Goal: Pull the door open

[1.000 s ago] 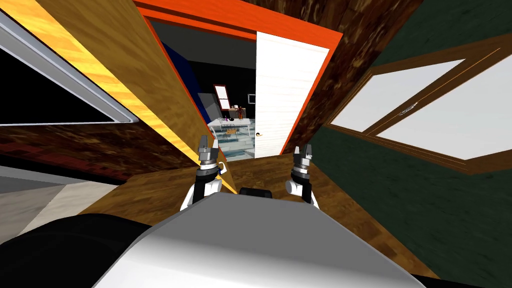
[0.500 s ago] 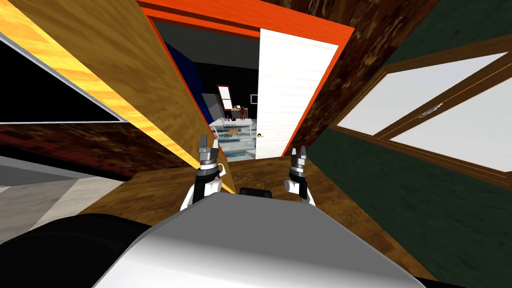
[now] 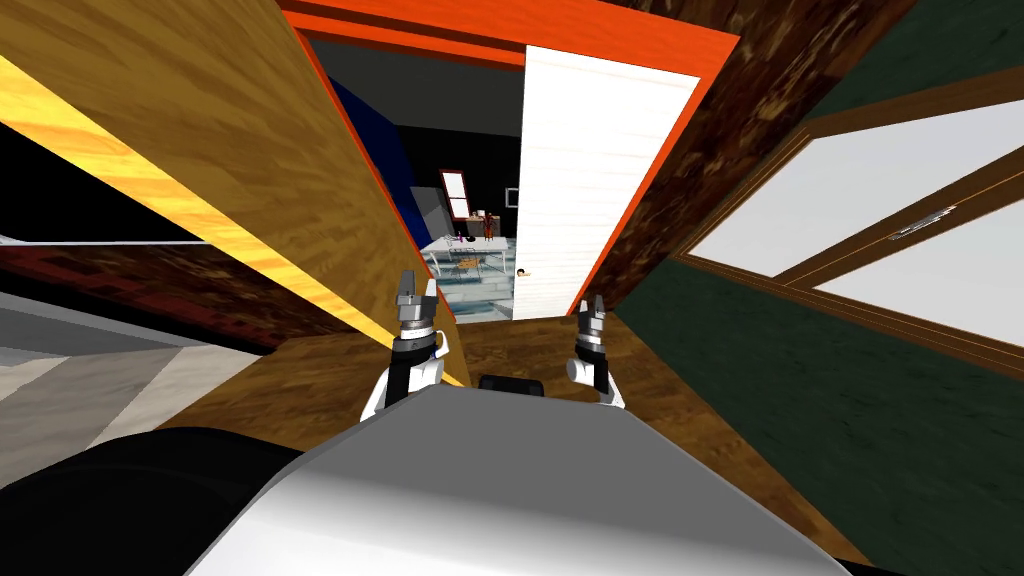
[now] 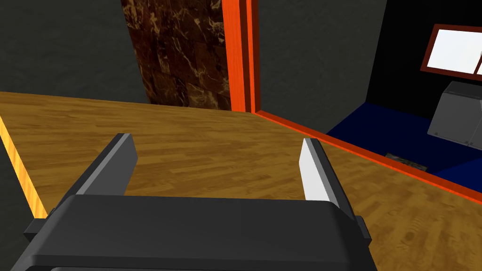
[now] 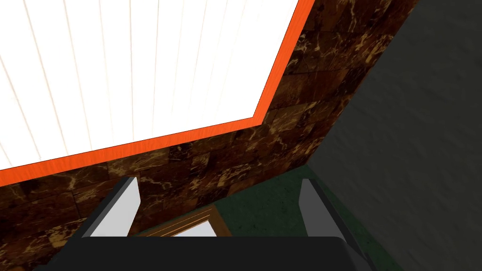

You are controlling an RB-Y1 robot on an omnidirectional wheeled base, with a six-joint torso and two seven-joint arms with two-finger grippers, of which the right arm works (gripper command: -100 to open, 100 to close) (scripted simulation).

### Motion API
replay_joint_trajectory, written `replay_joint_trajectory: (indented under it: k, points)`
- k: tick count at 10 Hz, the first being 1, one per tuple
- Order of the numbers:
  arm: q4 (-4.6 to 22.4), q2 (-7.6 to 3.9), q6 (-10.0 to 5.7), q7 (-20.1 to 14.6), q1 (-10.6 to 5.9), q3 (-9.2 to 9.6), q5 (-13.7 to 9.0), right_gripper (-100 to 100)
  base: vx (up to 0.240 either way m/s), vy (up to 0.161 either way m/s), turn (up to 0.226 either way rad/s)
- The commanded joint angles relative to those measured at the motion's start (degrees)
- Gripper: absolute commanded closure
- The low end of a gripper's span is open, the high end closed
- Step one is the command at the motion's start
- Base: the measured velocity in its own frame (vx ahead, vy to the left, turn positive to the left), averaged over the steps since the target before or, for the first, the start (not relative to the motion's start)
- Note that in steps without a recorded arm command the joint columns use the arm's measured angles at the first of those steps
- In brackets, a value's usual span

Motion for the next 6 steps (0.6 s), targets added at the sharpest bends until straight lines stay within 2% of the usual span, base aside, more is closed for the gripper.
replay_joint_trajectory:
  k: [1,6]
  points:
    - [2.86,-0.23,-0.23,0.06,-1.48,-0.44,-0.29,-100,0.071,-0.023,0.113]
    - [13.64,-0.61,-1.66,0.37,-5.82,-1.55,-1.1,-100,0.093,-0.032,0.115]
